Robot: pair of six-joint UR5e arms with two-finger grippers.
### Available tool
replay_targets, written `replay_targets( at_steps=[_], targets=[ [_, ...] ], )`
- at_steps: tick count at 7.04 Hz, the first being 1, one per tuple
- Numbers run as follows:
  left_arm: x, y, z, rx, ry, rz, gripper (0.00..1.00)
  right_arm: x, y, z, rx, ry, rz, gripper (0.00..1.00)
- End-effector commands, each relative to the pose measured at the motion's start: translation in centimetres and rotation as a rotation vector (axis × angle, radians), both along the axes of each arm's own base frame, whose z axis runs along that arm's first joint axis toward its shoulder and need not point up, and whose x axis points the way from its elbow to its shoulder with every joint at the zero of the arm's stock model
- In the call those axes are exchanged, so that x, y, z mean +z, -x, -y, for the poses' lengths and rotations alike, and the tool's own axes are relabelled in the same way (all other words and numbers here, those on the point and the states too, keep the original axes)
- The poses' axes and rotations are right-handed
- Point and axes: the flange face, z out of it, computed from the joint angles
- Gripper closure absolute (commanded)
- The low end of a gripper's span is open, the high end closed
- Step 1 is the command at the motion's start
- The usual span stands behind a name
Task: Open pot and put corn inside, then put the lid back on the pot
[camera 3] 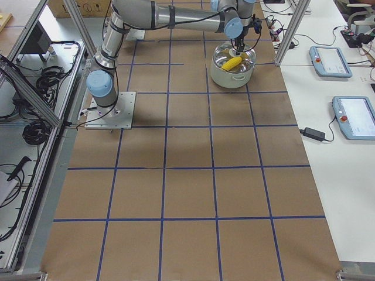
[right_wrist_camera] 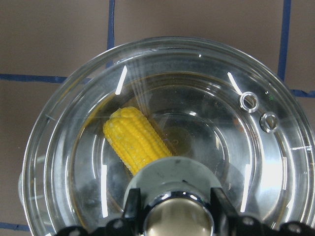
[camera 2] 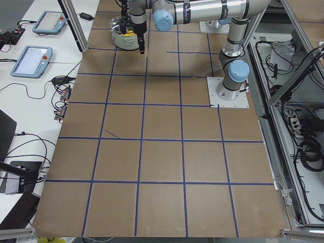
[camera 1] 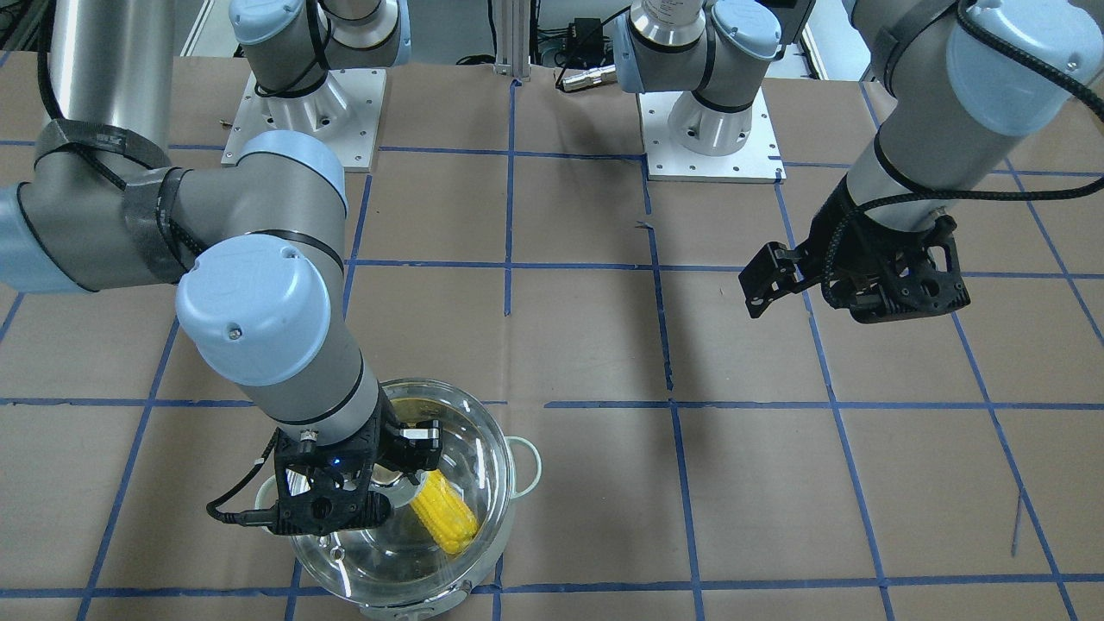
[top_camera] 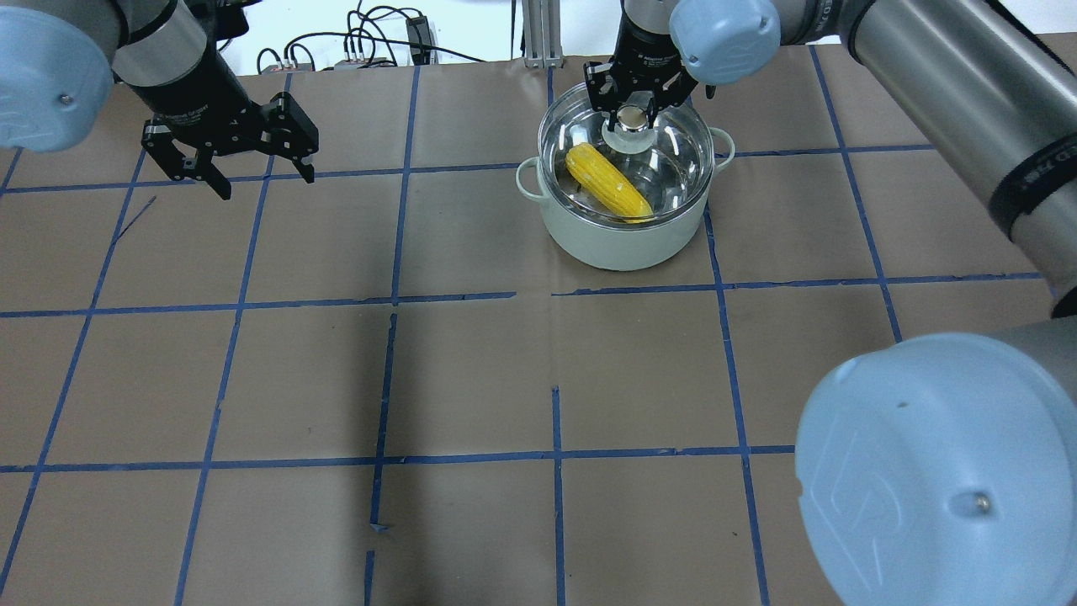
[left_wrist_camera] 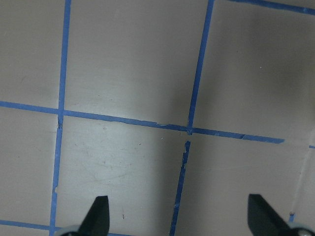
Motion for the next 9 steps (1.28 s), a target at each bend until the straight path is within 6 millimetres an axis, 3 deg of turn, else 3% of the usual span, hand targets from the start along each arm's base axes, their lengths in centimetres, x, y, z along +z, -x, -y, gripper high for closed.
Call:
replay_targets(
  at_steps=[1, 5, 9],
  targets=[
    [-0.5, 0.0, -0.2, 0.0, -0.011, -0.001, 0.0, -0.2, -0.1, -0.2, -0.003, -0.011, 0.0, 0.0],
    [-0.5, -0.1, -0.3, -0.011, -0.012, 0.011, 0.0, -0.5, -0.2, 0.1, -0.007, -0.011, 0.0, 0.0],
    [0.3, 0.0, -0.7, -0.011, 0.008, 0.007, 0.0, 1.4, -0.5, 4.0, 0.001, 0.023, 0.001, 0.0]
  ],
)
